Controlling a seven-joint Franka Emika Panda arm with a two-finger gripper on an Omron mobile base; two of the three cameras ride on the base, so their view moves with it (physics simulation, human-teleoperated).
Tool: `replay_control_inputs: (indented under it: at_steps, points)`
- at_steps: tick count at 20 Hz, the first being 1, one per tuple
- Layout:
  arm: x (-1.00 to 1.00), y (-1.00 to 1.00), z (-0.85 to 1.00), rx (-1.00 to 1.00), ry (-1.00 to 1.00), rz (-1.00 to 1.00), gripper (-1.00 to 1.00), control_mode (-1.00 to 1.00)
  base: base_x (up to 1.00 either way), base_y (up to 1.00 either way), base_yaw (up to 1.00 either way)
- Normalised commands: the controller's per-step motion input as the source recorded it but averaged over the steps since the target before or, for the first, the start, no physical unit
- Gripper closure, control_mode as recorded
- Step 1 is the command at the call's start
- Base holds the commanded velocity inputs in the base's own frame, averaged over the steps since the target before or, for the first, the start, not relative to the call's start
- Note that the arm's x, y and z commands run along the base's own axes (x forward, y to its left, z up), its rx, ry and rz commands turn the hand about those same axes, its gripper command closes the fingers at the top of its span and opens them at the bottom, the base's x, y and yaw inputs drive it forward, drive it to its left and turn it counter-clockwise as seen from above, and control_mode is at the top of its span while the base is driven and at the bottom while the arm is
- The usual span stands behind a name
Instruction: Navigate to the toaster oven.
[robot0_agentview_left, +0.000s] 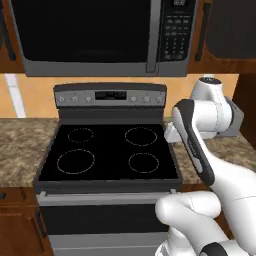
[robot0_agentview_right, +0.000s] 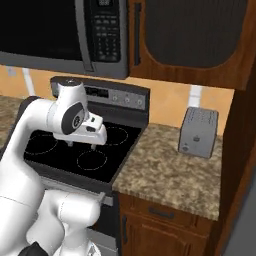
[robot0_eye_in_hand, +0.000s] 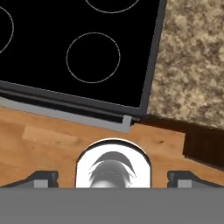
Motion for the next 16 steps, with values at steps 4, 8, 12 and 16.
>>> replay_control_inputs:
  at_steps: [4, 8, 12, 16]
  points:
    - [0.00, 0.00, 0.00, 0.00, 0.00, 0.00, -1.00, 1.00, 0.00, 0.24, 1.00]
    - [0.00, 0.00, 0.00, 0.00, 0.00, 0.00, -1.00, 1.00, 0.00, 0.21, 1.00]
    - [0.00, 0.00, 0.00, 0.00, 0.00, 0.00, -1.00, 1.00, 0.08, 0.26, 0.96]
    - [0.00, 0.00, 0.00, 0.00, 0.00, 0.00, -1.00, 1.00, 0.28, 0.35, 0.87]
